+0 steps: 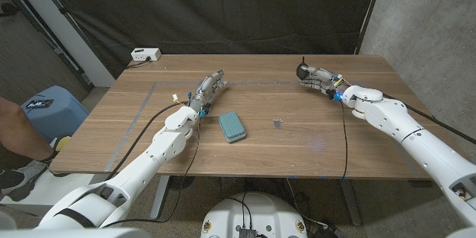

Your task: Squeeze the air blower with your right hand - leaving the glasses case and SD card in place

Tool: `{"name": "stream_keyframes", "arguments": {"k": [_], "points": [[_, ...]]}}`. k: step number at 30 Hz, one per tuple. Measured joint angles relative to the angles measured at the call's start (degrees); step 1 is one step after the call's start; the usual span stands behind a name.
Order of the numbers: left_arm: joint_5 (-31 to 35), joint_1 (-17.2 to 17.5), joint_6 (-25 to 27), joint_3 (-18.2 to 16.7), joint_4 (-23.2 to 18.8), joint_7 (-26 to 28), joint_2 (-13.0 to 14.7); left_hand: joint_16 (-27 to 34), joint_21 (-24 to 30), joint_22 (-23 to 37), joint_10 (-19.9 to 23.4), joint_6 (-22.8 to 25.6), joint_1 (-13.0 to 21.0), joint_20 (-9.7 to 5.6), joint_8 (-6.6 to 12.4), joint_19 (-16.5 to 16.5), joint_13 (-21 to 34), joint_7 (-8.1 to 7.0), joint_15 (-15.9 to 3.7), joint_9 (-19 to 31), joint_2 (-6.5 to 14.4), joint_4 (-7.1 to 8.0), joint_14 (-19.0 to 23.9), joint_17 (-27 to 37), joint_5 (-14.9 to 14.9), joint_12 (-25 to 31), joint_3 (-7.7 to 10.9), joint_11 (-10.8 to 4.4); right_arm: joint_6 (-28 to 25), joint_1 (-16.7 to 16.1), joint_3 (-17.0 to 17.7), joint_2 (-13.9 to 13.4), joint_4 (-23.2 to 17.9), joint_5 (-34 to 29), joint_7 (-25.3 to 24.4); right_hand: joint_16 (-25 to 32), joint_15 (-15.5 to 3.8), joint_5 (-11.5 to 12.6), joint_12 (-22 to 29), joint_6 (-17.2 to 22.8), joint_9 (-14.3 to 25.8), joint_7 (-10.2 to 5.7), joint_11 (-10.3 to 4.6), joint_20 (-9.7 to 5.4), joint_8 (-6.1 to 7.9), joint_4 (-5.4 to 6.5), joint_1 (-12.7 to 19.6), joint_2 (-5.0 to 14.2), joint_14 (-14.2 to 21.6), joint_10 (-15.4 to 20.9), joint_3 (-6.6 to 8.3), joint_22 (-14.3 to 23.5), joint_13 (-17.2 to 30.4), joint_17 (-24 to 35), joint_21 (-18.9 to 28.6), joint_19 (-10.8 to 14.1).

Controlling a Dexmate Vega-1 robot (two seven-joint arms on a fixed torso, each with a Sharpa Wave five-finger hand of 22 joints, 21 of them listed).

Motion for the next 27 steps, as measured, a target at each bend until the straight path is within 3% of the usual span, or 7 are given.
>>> {"name": "stream_keyframes", "arguments": {"k": [27], "points": [[0.0, 1.4, 0.3, -0.1, -2.1, 0.7, 0.7, 0.0, -0.4, 0.0, 0.0, 0.0, 0.2, 0.0, 0.0, 0.0, 0.0, -0.02, 0.0, 0.0, -0.2, 0.0, 0.0, 0.1, 0.0, 0.0, 0.0, 0.0, 1.9, -0.1, -0.1, 1.7, 1.6, 2.1, 1.7, 0.4, -0.3, 0.0, 0.2, 0.4, 0.0, 0.21, 0.31, 0.0, -0.21, 0.08, 0.5, 0.54, 0.3, 0.3, -0.39, 0.0, 0.0, 0.0, 0.0, 0.0]]}}
